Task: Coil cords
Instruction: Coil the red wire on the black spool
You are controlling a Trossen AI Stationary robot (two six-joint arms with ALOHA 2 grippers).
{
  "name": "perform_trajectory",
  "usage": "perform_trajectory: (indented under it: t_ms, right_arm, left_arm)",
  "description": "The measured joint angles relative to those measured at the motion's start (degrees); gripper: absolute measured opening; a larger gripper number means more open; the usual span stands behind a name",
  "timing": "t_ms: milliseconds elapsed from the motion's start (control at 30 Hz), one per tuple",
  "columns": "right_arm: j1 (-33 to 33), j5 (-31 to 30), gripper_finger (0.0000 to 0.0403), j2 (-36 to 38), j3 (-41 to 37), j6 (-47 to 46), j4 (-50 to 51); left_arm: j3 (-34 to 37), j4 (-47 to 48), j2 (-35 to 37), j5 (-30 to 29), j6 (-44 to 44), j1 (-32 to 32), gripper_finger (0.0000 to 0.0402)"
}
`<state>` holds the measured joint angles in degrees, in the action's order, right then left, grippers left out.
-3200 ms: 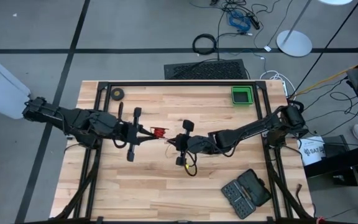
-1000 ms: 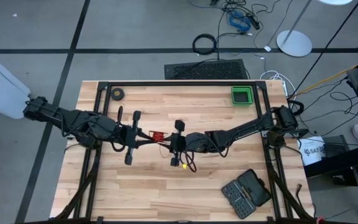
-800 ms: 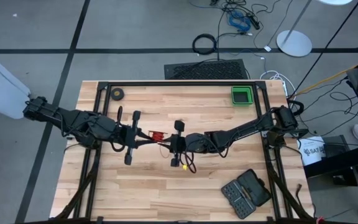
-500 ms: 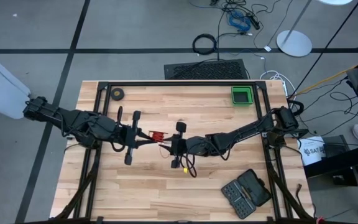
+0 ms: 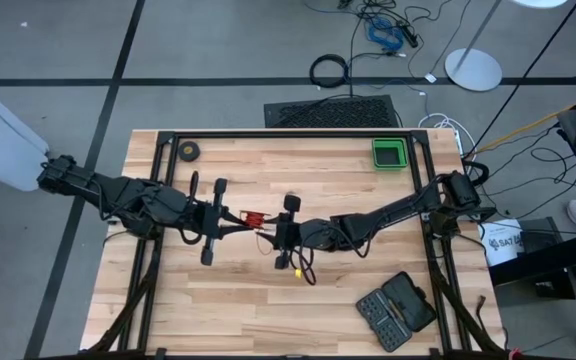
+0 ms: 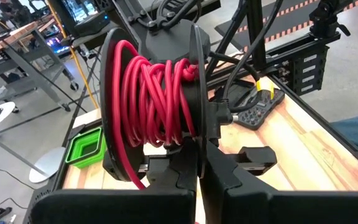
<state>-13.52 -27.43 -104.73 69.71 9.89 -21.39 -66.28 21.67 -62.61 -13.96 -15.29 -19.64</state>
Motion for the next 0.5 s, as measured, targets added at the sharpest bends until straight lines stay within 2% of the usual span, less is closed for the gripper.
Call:
perform_trajectory:
  t_ms: [500]
  right_arm:
    - [1.4, 0.4, 0.0114, -1.2, 0.1, -0.1, 0.0]
  left_arm:
    - [0.0, -0.1, 0.0, 0.0, 0.0, 0.0, 0.0006]
